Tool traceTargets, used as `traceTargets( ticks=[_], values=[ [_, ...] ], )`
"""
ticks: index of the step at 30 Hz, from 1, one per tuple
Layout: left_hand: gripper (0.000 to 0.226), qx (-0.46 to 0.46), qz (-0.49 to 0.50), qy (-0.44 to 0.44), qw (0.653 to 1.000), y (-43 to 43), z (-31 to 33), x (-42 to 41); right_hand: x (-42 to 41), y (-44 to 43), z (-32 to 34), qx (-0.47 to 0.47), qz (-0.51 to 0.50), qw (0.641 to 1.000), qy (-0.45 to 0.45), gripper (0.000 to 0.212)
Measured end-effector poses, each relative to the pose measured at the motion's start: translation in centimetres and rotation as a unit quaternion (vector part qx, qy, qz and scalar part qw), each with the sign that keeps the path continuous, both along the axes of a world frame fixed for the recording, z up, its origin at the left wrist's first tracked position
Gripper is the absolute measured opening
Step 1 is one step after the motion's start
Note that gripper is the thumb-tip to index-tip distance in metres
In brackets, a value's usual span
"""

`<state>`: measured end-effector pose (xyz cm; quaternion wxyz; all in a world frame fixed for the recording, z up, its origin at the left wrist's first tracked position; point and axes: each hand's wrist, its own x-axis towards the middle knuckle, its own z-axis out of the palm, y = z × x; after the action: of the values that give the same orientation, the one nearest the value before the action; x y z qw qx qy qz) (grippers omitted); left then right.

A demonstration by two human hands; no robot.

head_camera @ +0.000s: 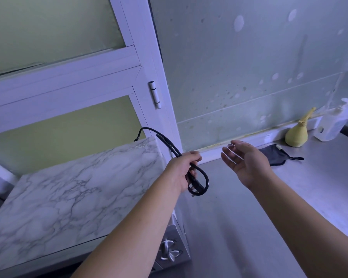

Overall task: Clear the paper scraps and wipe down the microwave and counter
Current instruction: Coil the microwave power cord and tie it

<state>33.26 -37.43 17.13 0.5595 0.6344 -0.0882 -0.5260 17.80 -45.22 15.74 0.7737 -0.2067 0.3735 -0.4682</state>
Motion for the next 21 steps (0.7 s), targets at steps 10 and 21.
traceTargets(
  ticks=[10, 21],
  values=[
    [0.015, -0.003, 0.036, -0.065, 0.997, -0.5, -0.3, -1.4, 0.6, 0.8, 0.6, -0.064, -0.063, 0.994, 0.065, 0.015],
    [0.019, -0.014, 0.064, -0.067, 0.996, -0.6, -0.7, -2.1, 1.2, 0.3, 0.3, -0.062, -0.085, 0.991, 0.077, 0.019]
  ],
)
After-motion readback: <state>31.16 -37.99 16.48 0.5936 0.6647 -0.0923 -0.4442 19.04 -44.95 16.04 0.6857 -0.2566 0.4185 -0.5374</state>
